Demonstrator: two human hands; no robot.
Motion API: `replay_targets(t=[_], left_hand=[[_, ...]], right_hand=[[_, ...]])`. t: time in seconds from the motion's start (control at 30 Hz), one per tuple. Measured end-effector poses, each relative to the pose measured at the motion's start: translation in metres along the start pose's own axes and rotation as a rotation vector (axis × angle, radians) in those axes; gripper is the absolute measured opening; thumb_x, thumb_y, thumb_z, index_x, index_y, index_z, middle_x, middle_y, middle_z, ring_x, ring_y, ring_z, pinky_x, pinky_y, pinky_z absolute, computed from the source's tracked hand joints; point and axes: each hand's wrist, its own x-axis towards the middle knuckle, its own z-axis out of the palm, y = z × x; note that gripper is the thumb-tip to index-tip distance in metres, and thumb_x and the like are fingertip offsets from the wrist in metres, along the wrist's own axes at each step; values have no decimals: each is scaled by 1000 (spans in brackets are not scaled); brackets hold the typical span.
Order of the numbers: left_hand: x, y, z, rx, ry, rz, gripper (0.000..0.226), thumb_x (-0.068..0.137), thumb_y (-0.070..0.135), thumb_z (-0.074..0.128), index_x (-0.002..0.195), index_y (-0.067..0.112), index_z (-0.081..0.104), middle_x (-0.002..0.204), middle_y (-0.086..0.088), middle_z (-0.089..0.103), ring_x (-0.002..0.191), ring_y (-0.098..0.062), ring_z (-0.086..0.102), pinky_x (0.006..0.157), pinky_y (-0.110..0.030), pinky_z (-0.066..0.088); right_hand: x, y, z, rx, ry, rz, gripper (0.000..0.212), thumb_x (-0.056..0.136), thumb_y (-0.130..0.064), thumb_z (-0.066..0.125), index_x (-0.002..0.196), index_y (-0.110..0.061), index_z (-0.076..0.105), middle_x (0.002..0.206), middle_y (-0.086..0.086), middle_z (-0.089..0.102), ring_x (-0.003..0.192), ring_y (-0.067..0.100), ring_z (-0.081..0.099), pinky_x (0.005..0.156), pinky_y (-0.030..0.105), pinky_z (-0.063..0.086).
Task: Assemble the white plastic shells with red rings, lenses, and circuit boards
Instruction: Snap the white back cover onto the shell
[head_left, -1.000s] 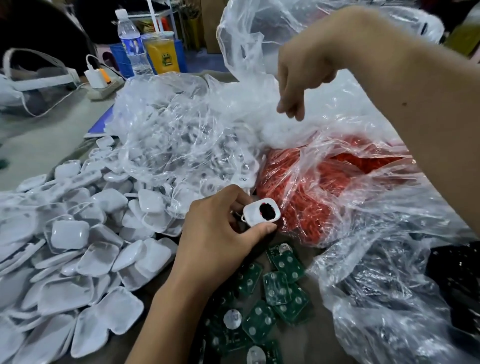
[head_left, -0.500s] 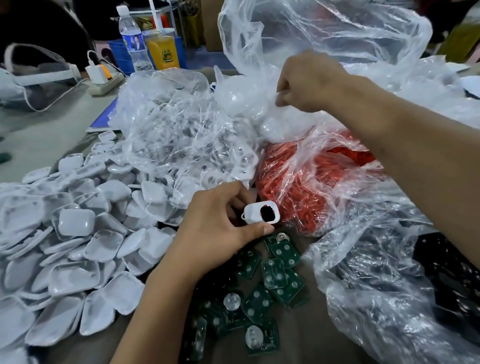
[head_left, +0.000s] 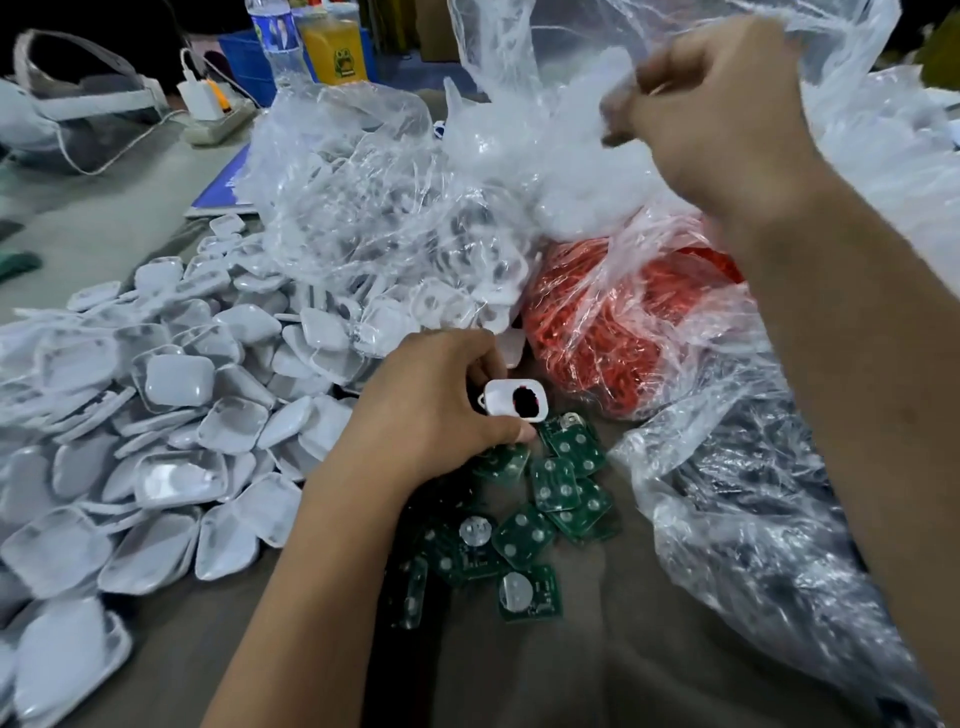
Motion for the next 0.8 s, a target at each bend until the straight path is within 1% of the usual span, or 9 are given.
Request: replay_targets(t=[0.1,0.17,0.23,0.33,0.37,0.4,0.5,0.6,0.8], left_hand=[[0,-1,-1,-91,-8,-26,46,57,51,96,89,34,67,84,14,68,78,-5,64,73,-38,58],[-1,-2,-5,-260,-15,-47,46,59,43,98,95,32,71,84,15,71,70,1,63,67,-24,57],[-1,-3,-11,-395,-4,-32,43,64,29,98,99,31,73,84,19,73,66,3,62,62,-16,52],[-3,0,-17,-608,6,-66,32,68,13,82,95,27,75,89,4,77,76,-11,72,64,-35,61],[-3,1,-18,-685,-3,-93,31,68,10,75,94,26,75,92,-1,78,77,-17,74,65,-41,63],[-4,2,-18,-762,-17,-117,30,68,8,71,94,24,76,93,-5,78,77,-21,75,66,-40,62],[-5,4,-17,-938,-46,-141,21,77,3,69,95,13,76,96,-14,77,83,-27,76,72,-33,61],[-3,5,-15,-910,-35,-147,15,85,-5,77,96,5,73,91,-17,76,81,-26,76,71,-31,61],[-2,7,-14,-943,-22,-127,19,80,-7,80,95,0,72,79,-18,69,64,-21,71,60,-26,59]], right_hand=[[-64,-4,6,341,-264,107,5,91,-8,77,86,-8,75,72,-2,75,49,-5,60,47,7,43],[-99,4,12,417,-389,126,6,91,-10,77,92,-3,76,72,-1,76,54,-1,66,51,8,47],[-117,18,18,389,-395,114,5,89,-13,80,92,-9,78,81,2,80,69,11,76,60,20,57],[-127,35,25,304,-342,127,8,84,-19,85,88,-19,78,82,0,80,77,22,78,75,49,65],[-130,39,27,284,-323,126,10,83,-22,87,87,-20,77,81,-1,80,76,23,78,77,54,64],[-132,43,28,277,-307,118,12,83,-23,87,87,-21,76,80,-2,79,75,22,78,77,55,64],[-134,51,29,277,-265,95,12,84,-27,87,86,-22,76,79,-4,79,73,18,77,74,53,64],[-134,55,31,269,-266,82,8,88,-26,83,86,-22,76,79,-5,79,74,17,77,71,50,65],[-131,58,33,389,-164,118,5,91,-24,80,87,-27,80,84,-5,79,73,10,73,66,25,58]])
